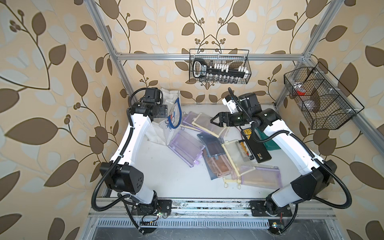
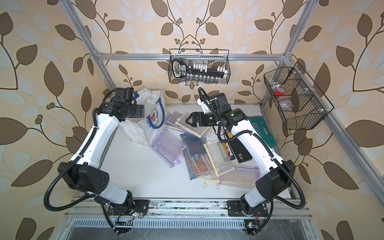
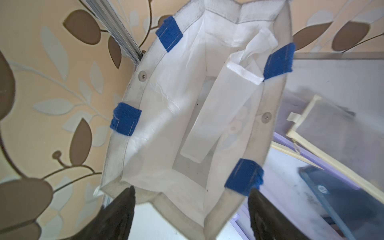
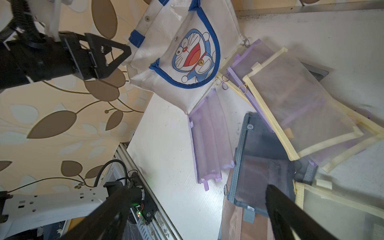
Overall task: Put the pencil pouch into the canvas bag
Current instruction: Place the pencil pouch in the canvas bag.
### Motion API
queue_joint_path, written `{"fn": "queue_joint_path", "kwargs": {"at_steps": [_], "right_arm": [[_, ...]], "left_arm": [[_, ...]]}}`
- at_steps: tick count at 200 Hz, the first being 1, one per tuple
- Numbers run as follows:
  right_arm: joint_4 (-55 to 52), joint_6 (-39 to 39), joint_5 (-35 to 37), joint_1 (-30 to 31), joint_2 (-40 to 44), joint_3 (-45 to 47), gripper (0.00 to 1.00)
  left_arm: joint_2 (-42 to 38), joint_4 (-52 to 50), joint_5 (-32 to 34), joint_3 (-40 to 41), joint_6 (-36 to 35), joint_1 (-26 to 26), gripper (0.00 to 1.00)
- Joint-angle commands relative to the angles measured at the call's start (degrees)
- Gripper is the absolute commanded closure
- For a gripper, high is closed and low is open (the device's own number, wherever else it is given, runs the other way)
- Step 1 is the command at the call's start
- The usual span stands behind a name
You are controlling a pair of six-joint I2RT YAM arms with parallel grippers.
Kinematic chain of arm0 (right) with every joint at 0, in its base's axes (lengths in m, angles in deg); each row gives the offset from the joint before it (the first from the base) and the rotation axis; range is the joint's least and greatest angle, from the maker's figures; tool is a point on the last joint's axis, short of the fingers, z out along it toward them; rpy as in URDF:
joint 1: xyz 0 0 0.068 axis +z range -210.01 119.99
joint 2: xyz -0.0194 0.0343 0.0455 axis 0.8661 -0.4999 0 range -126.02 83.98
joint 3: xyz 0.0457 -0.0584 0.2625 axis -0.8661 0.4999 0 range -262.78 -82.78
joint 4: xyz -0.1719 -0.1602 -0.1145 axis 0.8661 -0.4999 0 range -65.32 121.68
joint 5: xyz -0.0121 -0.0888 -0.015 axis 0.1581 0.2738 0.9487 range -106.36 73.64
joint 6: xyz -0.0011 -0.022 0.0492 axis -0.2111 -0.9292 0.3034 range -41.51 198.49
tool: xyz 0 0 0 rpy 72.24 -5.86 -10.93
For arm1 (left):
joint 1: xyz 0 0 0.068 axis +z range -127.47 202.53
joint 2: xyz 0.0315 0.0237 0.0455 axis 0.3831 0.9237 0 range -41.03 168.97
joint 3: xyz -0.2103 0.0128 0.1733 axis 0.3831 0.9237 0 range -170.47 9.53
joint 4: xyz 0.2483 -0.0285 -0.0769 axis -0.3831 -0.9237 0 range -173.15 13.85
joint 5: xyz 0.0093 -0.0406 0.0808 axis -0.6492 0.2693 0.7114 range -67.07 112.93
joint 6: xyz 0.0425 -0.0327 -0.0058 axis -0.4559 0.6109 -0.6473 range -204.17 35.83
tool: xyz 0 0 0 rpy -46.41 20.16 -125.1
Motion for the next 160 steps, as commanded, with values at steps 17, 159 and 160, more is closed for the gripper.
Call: {"fn": "queue_joint_path", "kwargs": {"at_steps": [17,159,160], "right_arm": [[3.3,0.32,-1.46,-0.51,-3.43,1.48,0.0],[6.83,-3.15,-3.42,-2.79,-6.85,17.38,0.03],[6.8,-3.18,-3.42,-2.77,-6.95,17.37,0.03]], "left_arm": [[-5.04,-8.36,0.11,-3.83,10.73,-11.67,0.11],[-14.32,9.16,-16.24,33.13,45.35,-39.64,0.15],[-14.27,9.31,-16.23,33.38,45.32,-39.64,0.15]]}}
